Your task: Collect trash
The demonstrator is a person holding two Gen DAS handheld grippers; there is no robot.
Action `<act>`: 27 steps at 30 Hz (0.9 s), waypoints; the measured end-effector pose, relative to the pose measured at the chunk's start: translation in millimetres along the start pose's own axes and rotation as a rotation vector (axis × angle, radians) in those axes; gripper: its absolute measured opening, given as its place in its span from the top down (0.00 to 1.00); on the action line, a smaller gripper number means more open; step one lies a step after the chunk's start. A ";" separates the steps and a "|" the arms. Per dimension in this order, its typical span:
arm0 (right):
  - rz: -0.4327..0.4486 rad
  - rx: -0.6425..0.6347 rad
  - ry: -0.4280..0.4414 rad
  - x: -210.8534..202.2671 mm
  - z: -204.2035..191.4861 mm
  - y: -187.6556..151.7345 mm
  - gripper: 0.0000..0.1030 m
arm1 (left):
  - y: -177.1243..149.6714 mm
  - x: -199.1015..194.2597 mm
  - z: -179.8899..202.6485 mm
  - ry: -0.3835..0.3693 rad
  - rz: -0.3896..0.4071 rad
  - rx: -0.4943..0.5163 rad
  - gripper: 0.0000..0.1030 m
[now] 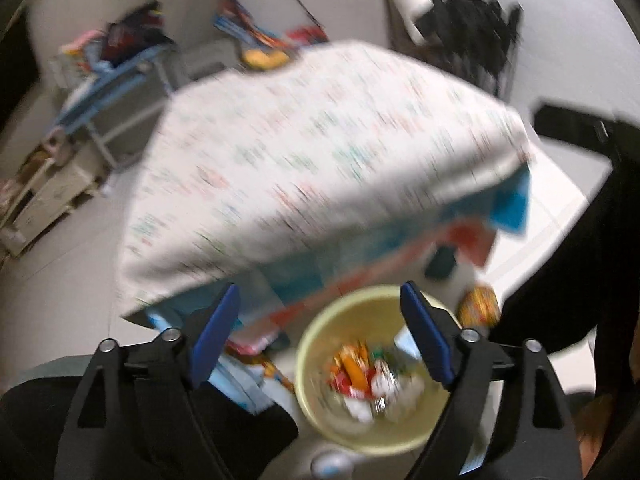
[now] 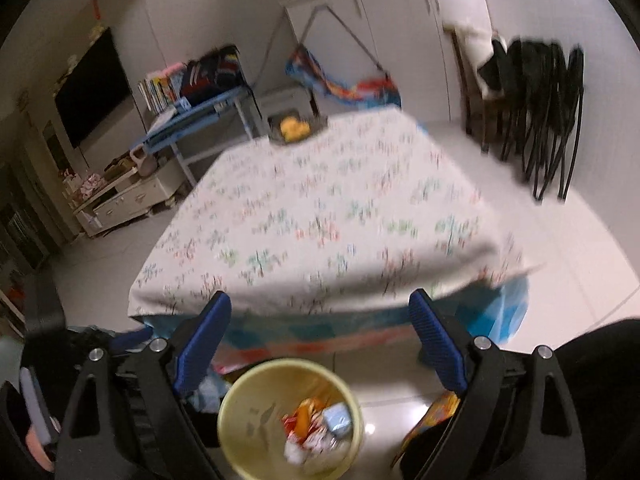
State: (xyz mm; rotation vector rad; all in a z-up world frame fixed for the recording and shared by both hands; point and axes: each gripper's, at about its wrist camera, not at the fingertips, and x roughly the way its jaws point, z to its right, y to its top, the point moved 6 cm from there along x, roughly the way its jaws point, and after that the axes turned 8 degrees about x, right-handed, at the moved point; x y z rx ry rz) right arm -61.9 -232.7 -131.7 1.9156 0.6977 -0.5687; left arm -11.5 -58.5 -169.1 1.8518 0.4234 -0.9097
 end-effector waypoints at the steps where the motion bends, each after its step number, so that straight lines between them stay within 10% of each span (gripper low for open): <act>1: 0.021 -0.013 -0.003 -2.2 -2.7 2.3 0.15 | 5.2 -6.2 -6.1 0.030 0.034 -0.023 0.18; 15: 0.298 -0.154 -0.011 -49.4 -39.1 27.4 0.09 | 50.5 -76.9 -48.1 0.198 0.311 -0.229 0.09; 27: 0.316 -0.156 -0.062 -42.3 -31.3 34.8 0.08 | 48.9 -81.3 -60.3 0.223 0.317 -0.276 0.07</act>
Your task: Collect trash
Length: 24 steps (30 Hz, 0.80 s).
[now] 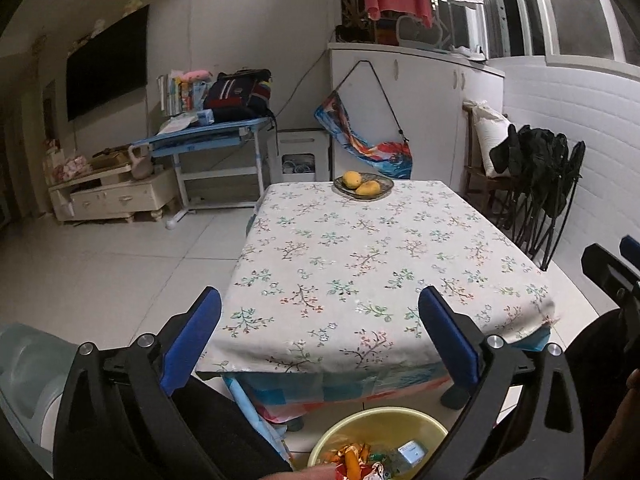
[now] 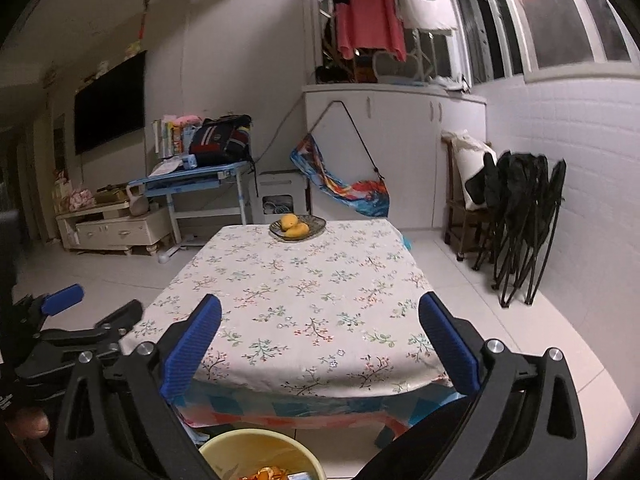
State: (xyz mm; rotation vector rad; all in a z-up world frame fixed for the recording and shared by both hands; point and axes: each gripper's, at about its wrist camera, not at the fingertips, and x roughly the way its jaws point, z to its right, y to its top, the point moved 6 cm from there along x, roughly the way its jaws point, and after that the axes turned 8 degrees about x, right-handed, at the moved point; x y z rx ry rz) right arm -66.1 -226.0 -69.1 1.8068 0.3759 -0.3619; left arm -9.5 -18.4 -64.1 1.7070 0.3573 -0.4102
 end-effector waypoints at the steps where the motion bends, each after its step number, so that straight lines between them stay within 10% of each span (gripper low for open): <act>1: -0.005 0.007 -0.003 0.3 1.3 -0.8 0.08 | -0.3 -0.6 -1.0 0.002 0.000 -0.001 0.07; 24: -0.037 -0.003 -0.041 7.8 0.9 -7.8 0.07 | -1.6 4.3 -5.3 0.027 0.001 0.012 0.07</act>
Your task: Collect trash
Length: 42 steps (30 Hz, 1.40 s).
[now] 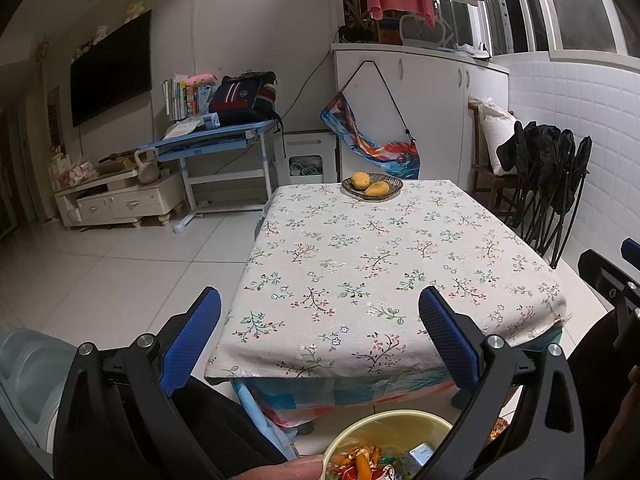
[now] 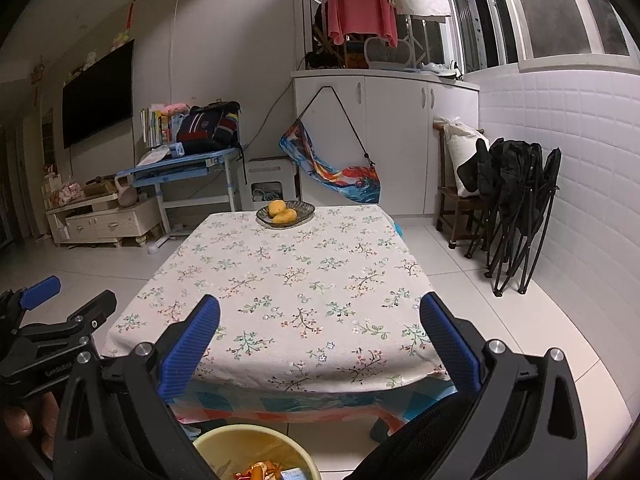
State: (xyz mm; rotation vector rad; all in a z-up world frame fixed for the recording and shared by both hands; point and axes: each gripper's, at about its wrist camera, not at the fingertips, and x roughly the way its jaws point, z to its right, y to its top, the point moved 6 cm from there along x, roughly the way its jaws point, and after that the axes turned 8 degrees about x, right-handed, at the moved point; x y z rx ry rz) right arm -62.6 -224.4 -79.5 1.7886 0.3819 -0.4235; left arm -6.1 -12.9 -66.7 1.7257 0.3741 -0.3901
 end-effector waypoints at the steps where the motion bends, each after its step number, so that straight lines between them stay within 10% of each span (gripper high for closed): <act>1: 0.000 -0.001 0.000 0.1 0.0 0.3 0.07 | -0.2 0.6 -0.4 -0.001 -0.001 -0.001 0.07; 27: -0.009 -0.007 -0.001 1.6 0.0 -3.1 0.07 | 2.5 -1.9 1.8 -0.024 0.031 0.001 0.07; 42: -0.226 0.033 0.028 95.1 5.8 18.1 0.07 | 11.8 33.4 -23.3 -0.056 -0.163 0.018 0.07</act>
